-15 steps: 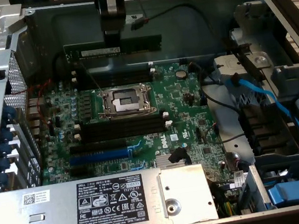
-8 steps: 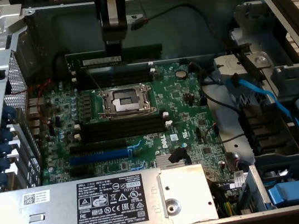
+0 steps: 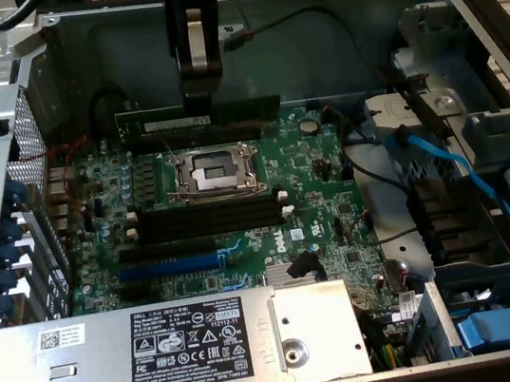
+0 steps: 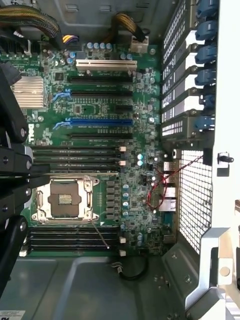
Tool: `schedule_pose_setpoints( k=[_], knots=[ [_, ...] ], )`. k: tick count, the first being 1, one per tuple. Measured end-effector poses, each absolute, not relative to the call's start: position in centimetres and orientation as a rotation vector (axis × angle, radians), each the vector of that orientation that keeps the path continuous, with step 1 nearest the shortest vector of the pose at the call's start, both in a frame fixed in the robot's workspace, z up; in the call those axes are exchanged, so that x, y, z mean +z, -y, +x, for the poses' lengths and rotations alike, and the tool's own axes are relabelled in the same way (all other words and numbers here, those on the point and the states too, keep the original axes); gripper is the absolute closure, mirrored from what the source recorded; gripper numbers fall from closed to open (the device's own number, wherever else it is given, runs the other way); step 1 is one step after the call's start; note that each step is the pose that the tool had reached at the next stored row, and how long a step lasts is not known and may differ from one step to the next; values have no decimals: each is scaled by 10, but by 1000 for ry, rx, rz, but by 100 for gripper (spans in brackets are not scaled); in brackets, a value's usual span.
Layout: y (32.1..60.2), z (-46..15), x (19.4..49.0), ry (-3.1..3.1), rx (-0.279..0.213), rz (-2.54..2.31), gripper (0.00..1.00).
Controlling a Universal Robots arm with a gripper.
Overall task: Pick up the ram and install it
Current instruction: 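Insert the ram into the slot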
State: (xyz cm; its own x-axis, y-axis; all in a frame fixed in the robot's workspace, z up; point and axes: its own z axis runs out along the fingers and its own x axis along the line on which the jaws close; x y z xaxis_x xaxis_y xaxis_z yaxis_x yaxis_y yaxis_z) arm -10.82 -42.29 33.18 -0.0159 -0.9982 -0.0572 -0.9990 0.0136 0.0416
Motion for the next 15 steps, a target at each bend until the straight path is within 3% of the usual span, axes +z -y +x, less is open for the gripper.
schedule_pose_setpoints(
  k=[15],
  knots=[
    [421,-105,313,-2238,89,-2205,88]
  ],
)
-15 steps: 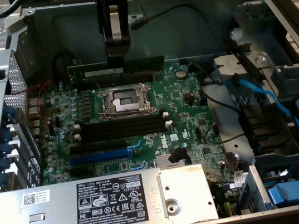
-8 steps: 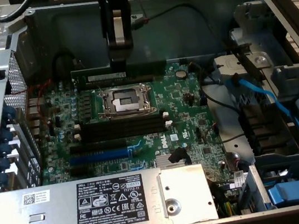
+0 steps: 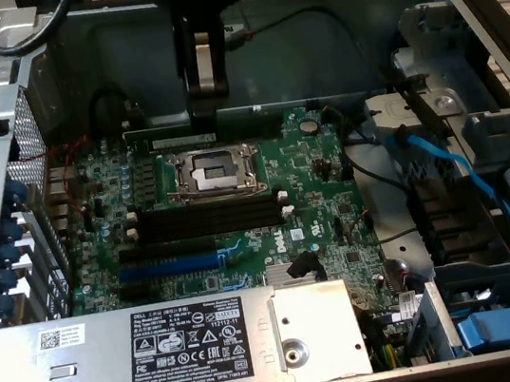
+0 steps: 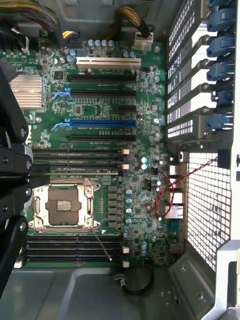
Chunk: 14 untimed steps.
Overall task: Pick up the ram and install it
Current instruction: 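Insert the ram into the slot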
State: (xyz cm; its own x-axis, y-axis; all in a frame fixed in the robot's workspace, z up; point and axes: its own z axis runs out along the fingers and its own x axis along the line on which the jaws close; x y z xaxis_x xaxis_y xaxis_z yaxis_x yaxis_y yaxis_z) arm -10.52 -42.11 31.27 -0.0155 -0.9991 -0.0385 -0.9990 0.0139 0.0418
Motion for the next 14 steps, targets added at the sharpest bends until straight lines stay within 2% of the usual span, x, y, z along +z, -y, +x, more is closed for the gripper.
schedule_pose_setpoints(
  k=[14],
  knots=[
    [427,-105,296,2236,-90,2203,88]
  ],
)
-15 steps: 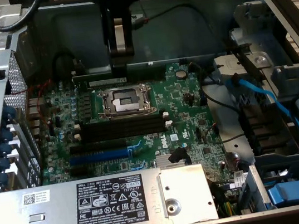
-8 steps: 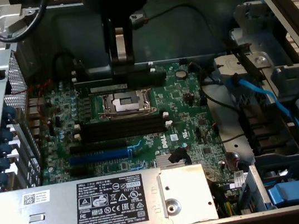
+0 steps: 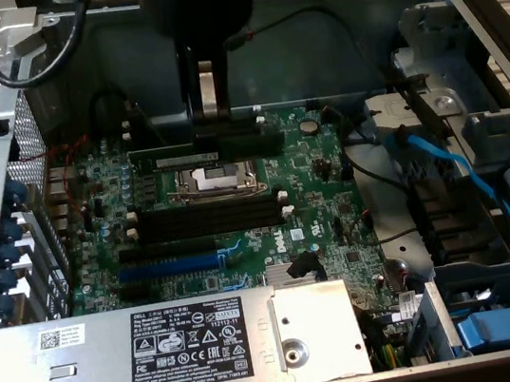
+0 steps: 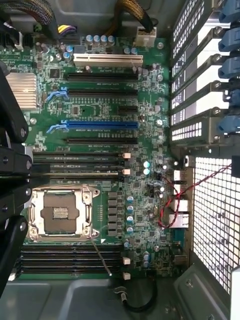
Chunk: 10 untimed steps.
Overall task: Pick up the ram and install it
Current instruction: 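Insert the ram into the slot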
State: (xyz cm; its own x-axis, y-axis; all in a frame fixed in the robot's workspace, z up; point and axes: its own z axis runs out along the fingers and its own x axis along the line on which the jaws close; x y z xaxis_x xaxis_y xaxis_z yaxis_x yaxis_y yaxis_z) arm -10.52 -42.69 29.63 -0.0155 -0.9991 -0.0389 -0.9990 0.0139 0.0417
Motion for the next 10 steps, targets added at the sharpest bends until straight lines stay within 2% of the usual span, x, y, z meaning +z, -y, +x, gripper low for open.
schedule_pose_setpoints(
  k=[10],
  knots=[
    [435,-102,284,2231,-102,2198,88]
  ],
)
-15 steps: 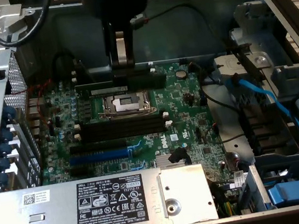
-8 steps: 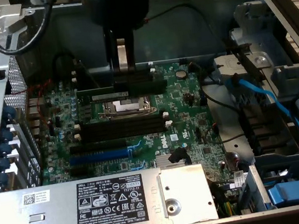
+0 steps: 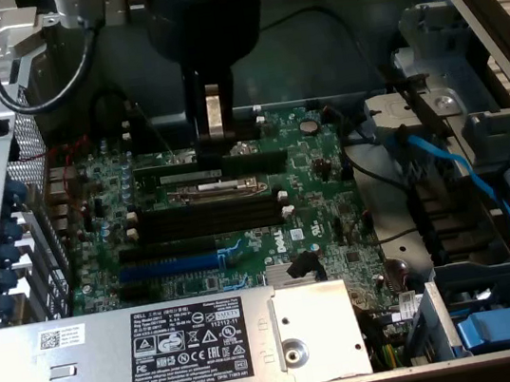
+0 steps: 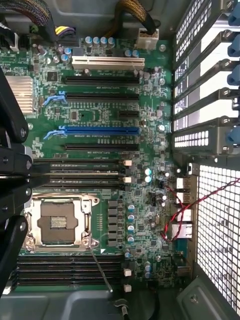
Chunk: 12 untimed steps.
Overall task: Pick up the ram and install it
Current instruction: 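Insert the ram into the slot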
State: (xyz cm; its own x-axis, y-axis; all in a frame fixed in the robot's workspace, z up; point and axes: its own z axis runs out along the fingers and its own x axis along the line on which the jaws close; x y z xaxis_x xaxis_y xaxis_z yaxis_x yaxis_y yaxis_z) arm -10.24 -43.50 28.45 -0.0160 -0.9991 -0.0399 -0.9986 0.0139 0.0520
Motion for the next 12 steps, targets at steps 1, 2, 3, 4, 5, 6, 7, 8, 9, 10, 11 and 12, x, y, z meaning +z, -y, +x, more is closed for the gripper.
schedule_pose_setpoints(
  k=[1,2,3,4,5,6,7,8,9,10,11,12],
  knots=[
    [437,-102,283,2231,-103,2198,88],
    [437,-102,282,2231,-103,2198,88],
    [437,-102,281,2231,-103,2198,88],
    [437,-102,279,2231,-103,2198,88],
    [437,-102,278,2231,-102,2198,88],
    [437,-103,276,2232,-100,2200,88],
    [437,-103,275,2233,-98,2200,88],
    [437,-103,275,2233,-97,2201,88],
    [437,-103,274,2234,-96,2201,88],
    [435,-104,273,2234,-94,2201,88],
    [433,-105,272,2234,-92,2201,88],
    [433,-105,271,2234,-91,2201,88]
  ],
)
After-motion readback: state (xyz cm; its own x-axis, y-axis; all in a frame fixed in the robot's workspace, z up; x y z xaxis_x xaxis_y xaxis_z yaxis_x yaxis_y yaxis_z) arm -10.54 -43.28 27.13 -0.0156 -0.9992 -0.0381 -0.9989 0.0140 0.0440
